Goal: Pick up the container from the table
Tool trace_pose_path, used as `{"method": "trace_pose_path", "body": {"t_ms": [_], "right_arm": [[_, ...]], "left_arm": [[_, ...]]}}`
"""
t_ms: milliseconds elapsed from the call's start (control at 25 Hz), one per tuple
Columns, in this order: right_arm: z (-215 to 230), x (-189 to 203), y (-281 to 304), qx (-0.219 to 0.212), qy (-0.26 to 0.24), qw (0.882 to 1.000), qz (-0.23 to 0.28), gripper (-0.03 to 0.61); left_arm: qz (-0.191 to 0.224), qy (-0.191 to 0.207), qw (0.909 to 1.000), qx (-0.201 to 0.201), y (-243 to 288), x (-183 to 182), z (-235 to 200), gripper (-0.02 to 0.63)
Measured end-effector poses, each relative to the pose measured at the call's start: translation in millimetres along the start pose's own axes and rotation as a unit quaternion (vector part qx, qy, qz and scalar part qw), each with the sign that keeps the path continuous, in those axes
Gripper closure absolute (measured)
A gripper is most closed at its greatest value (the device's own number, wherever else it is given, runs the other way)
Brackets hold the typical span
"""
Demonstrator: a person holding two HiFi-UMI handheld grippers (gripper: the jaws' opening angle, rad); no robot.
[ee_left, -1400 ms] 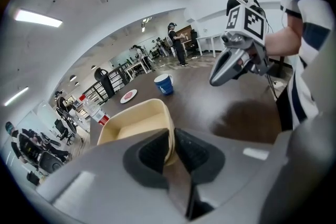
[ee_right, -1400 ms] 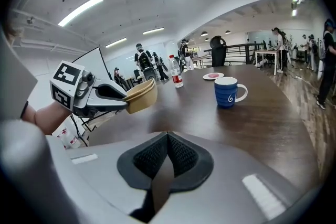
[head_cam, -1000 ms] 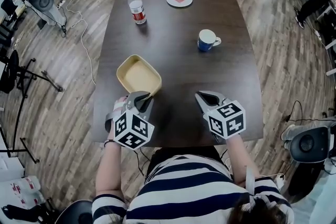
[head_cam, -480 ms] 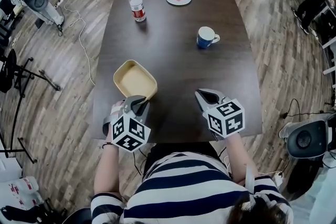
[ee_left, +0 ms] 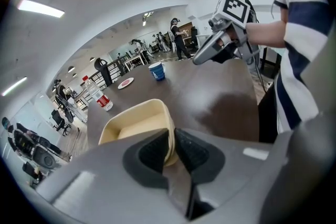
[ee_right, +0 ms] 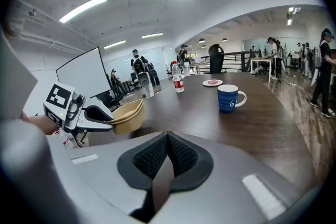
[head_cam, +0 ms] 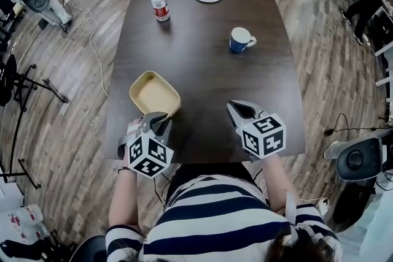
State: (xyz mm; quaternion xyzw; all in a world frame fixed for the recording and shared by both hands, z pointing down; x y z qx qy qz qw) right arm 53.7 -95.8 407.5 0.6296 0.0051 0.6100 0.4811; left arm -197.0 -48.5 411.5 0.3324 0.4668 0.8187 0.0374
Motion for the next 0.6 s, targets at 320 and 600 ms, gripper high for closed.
{"method": "trace_pose_path", "body": {"t_ms": [320,600], "right_arm": [[0.1,0.4,1.1,-0.006,-0.002,1.000,-0.004,0.583],[2.4,-3.7,7.3,-0.014,-0.008,1.000,-0.005,0.583]], "left_arm": [[0.007,-0.014,0.9998,0.009,0.0,-0.9,5.6,0.614],[0.003,-0.012,0.9999,0.002,4.5,-0.5,3.1,0.614]]}}
Point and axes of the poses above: the fingertips, and each gripper's own axes: y forward along the fingers, z to its right, x out of its underside, the point moved 9 cm from there along -y, backward along the fingers, and after that the axes turned 4 degrees about -z, right-handed, at the moved point
